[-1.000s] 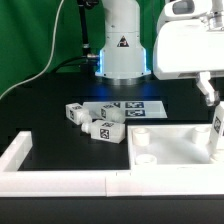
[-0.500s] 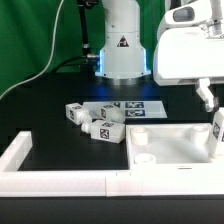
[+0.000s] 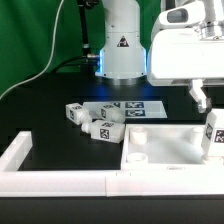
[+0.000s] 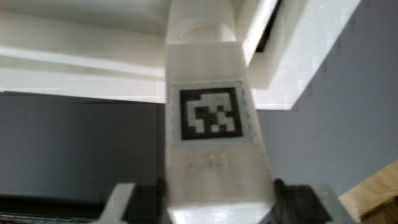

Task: Assemble one leg

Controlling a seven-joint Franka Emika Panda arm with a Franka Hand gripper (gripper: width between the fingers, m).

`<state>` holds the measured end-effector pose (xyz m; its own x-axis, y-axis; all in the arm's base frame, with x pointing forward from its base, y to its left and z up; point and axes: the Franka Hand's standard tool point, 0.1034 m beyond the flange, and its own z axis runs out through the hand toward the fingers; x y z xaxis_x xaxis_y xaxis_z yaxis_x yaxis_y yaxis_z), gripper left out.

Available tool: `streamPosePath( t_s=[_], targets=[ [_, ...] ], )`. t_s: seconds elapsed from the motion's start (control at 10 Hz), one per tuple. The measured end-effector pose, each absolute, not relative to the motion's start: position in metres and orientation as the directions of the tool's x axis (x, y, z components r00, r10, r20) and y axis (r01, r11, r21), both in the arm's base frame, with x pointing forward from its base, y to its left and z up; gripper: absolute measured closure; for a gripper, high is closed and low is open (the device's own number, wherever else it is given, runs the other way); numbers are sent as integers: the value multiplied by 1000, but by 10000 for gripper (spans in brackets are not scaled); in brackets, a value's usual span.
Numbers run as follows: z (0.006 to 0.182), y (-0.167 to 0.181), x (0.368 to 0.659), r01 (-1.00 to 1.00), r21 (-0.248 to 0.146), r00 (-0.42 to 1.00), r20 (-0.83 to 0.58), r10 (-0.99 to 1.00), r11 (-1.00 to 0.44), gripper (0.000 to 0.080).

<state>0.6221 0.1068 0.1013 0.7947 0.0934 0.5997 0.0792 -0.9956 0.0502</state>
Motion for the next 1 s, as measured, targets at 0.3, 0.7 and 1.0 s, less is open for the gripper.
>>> streamPosePath(
  t_s=[0.3, 0.7, 1.0],
  targets=[
    [98, 105, 620, 71, 43, 815, 574, 83, -997, 259],
    [96, 118, 633, -33, -46, 938, 345, -47, -998, 151],
    [90, 110, 632, -53, -57, 985, 162, -62, -997, 150]
  ],
)
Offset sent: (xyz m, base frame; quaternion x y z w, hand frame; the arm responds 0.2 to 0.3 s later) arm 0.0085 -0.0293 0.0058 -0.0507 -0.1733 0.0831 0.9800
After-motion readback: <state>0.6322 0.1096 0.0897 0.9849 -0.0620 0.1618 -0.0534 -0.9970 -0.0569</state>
